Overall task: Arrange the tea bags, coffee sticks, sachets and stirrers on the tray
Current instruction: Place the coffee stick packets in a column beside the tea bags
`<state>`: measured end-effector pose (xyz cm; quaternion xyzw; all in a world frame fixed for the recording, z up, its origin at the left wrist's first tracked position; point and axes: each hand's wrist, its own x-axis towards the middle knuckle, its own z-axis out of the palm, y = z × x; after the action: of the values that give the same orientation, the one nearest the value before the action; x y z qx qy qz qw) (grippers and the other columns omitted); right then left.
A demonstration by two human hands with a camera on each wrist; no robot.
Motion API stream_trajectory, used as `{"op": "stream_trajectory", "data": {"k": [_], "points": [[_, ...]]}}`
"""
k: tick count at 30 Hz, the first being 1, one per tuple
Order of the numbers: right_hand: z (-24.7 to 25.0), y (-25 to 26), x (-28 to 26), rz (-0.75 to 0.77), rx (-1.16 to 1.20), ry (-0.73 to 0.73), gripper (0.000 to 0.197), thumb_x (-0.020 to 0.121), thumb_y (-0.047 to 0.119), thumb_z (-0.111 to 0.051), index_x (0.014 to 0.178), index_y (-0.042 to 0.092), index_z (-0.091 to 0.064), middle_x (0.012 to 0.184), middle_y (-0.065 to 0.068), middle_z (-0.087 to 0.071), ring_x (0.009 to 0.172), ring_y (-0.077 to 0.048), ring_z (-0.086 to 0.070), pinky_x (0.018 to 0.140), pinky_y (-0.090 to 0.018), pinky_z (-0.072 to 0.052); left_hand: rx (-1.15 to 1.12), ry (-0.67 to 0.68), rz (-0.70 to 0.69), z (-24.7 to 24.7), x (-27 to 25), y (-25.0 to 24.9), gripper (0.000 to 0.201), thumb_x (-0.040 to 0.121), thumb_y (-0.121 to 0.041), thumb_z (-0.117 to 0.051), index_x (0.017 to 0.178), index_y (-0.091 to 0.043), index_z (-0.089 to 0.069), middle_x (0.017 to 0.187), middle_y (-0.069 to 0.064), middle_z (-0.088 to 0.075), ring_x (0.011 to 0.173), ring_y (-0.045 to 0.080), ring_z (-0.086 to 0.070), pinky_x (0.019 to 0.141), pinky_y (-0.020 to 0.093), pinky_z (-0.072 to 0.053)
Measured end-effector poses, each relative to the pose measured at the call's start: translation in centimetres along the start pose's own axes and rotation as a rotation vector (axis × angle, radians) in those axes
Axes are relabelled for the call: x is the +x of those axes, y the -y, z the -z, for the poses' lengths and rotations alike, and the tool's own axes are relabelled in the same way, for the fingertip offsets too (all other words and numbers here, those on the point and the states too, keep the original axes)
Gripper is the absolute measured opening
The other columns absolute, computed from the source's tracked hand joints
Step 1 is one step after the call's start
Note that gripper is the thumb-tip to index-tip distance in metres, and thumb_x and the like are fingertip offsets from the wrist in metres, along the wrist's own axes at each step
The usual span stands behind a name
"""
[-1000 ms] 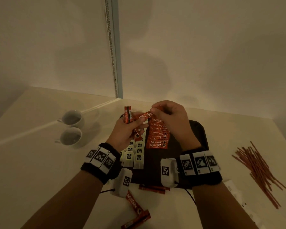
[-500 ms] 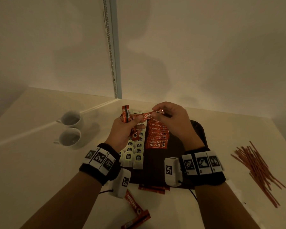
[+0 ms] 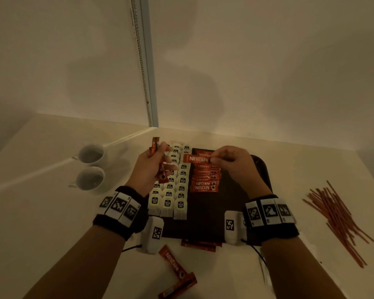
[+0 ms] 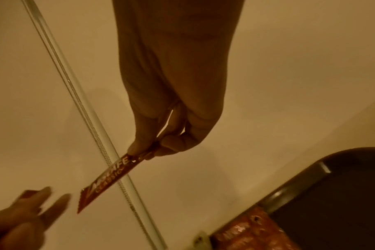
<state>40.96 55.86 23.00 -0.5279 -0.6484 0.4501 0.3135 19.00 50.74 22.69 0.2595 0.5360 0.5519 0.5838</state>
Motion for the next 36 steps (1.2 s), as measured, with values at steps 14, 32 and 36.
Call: {"op": "stream_trajectory", "data": {"k": [14,32,36], "points": [[-3.2,-11.0,-1.6,-0.331,-0.255,0.108,0.012,0.083,0.01,-0.068,0.094,0.013,-0.065,0.092,0.014,-0.055,0.093,-0.003,-0.049,0.079,-0.016,-0.036,-0.212,-0.015,0.237,1.3,0.4,1.4,0.021,0.099,-0.008,-0.04,0.102,-0.007,-0.061,0.083,0.008,-0.07,0.071,0.024,-0.068,0.062,0.032,-0.059],[-5.0,-12.5,-0.5,-0.273,-0.411,-0.114,0.016,0.082,0.017,-0.069,0.093,0.019,-0.058,0.106,0.002,-0.049,0.097,-0.009,-0.048,0.09,-0.024,-0.041,-0.243,0.006,0.212,1.2,0.4,1.7,0.022,0.099,-0.005,-0.04,0.104,-0.01,-0.061,0.103,0.012,-0.072,0.093,0.024,-0.07,0.081,0.037,-0.055],[-4.9,-12.2,-0.6,-0.297,-0.4,-0.114,0.017,0.083,0.018,-0.068,0.095,0.018,-0.057,0.108,0.001,-0.049,0.098,-0.009,-0.048,0.087,-0.021,-0.038,-0.288,0.036,0.208,0.8,0.4,2.1,0.02,0.098,-0.004,-0.042,0.101,-0.011,-0.06,0.104,0.01,-0.072,0.094,0.02,-0.07,0.084,0.034,-0.054]]}}
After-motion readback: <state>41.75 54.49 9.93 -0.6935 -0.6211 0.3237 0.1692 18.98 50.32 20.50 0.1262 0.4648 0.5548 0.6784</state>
